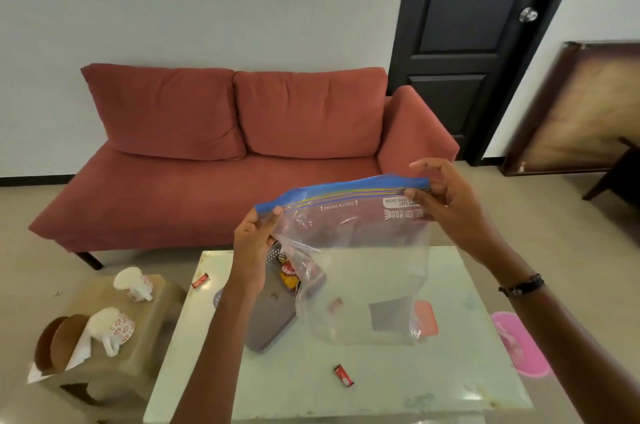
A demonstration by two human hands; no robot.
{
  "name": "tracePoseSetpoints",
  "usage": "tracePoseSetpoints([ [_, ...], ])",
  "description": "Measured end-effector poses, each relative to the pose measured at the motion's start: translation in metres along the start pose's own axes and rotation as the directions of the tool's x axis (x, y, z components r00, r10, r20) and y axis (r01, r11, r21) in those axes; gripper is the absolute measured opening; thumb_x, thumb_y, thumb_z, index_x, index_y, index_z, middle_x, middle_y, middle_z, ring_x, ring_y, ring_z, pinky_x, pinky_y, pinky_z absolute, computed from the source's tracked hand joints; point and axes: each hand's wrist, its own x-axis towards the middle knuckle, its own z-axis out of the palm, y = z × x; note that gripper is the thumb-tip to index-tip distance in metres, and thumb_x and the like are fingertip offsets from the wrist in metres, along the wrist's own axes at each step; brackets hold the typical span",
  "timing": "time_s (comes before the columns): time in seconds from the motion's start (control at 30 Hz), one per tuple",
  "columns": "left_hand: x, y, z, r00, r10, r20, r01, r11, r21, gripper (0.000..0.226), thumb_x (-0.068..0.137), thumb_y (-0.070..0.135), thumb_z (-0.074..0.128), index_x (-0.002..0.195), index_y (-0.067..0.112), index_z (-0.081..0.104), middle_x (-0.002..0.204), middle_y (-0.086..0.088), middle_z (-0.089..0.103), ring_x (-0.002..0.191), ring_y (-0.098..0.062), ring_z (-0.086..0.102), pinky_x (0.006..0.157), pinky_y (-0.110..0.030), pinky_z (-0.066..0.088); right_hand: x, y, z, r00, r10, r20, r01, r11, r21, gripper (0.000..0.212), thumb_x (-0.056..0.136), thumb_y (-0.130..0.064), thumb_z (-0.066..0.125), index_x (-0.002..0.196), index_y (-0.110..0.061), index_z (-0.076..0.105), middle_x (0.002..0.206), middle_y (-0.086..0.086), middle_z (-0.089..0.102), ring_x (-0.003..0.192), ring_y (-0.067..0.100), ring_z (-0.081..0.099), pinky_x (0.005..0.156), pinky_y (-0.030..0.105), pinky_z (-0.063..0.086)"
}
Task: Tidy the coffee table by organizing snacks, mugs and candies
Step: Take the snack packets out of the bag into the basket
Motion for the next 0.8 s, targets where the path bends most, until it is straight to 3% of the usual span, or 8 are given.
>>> tracePoseSetpoints([
  [0.1,-0.011,-0.001,0.021,0.998,0.045,-0.054,-0.044,0.999,0.009,0.005,0.079,0.021,0.069,0.084,0.023,0.070,0.072,0.009,0.070,0.074,-0.011,0.063,0.080,-0.033,0.051,-0.024,-0.003,-0.017,0.999,0.024,-0.042,-0.026,0.999,-0.034,0.026,0.087,-0.017,0.063,0.103,-0.035,0.054,0.085,0.011,0.074,0.071,0.016,0.069,0.066,0.045,0.058],
  [0.2,-0.021,-0.003,0.048,0.995,0.080,-0.054,-0.080,0.997,0.005,0.010,0.086,0.010,0.063,0.084,0.019,0.067,0.064,0.012,0.069,0.063,-0.001,0.062,0.064,-0.016,0.052,-0.042,0.000,-0.037,0.993,0.045,-0.110,-0.051,0.997,-0.054,0.025,0.087,-0.015,0.064,0.097,-0.037,0.056,0.085,0.016,0.074,0.072,0.019,0.068,0.065,0.048,0.059],
  [0.3,-0.028,-0.009,0.079,0.995,0.088,-0.038,-0.088,0.996,0.008,0.010,0.085,0.009,0.063,0.082,0.018,0.066,0.064,0.012,0.069,0.060,0.001,0.061,0.058,-0.012,0.051,-0.053,0.008,-0.061,0.981,0.070,-0.181,-0.082,0.995,-0.062,0.029,0.086,-0.011,0.065,0.090,-0.039,0.058,0.082,0.015,0.074,0.067,0.015,0.068,0.062,0.043,0.059],
  [0.4,-0.034,-0.024,0.113,1.000,0.001,0.012,-0.001,1.000,0.027,0.006,0.087,0.022,0.062,0.086,0.017,0.065,0.070,0.008,0.072,0.063,-0.003,0.066,0.061,-0.018,0.053,-0.058,0.022,-0.090,0.964,0.098,-0.245,-0.110,0.993,-0.034,0.030,0.087,-0.008,0.064,0.088,-0.038,0.059,0.074,0.001,0.076,0.063,0.007,0.068,0.055,0.030,0.055],
  [0.47,-0.037,-0.043,0.133,0.977,-0.134,0.168,0.119,0.988,0.093,0.037,0.081,0.047,0.062,0.103,0.018,0.063,0.095,0.003,0.074,0.084,-0.010,0.070,0.076,-0.028,0.054,-0.060,0.037,-0.113,0.948,0.134,-0.287,-0.131,0.991,0.030,0.026,0.089,-0.008,0.062,0.091,-0.033,0.059,0.073,-0.005,0.075,0.064,0.006,0.068,0.053,0.023,0.054],
  [0.57,-0.045,-0.083,0.166,0.845,-0.324,0.425,0.218,0.935,0.278,0.074,0.066,0.064,0.065,0.126,0.023,0.051,0.120,0.002,0.067,0.108,-0.017,0.065,0.089,-0.037,0.052,-0.059,0.071,-0.155,0.917,0.205,-0.341,-0.182,0.978,0.098,0.018,0.090,-0.011,0.061,0.104,-0.021,0.057,0.083,0.000,0.075,0.071,0.007,0.070,0.054,0.021,0.053],
  [0.67,-0.049,-0.129,0.220,0.835,-0.388,0.390,0.277,0.909,0.311,0.033,0.083,0.033,0.065,0.113,0.020,0.058,0.106,-0.003,0.072,0.097,-0.023,0.069,0.080,-0.037,0.057,-0.058,0.115,-0.205,0.898,0.297,-0.324,-0.263,0.954,0.145,0.027,0.090,-0.013,0.061,0.115,-0.018,0.051,0.089,-0.001,0.073,0.075,0.004,0.069,0.060,0.022,0.055],
  [0.8,-0.044,-0.200,0.301,0.873,-0.455,0.175,0.430,0.888,0.164,0.007,0.090,0.012,0.056,0.093,0.018,0.059,0.088,-0.002,0.071,0.075,-0.020,0.071,0.062,-0.030,0.058,-0.071,0.182,-0.268,0.849,0.526,0.055,-0.529,0.840,0.123,0.059,0.086,-0.025,0.065,0.136,-0.028,0.033,0.117,-0.004,0.067,0.099,0.005,0.067,0.069,0.022,0.057],
])
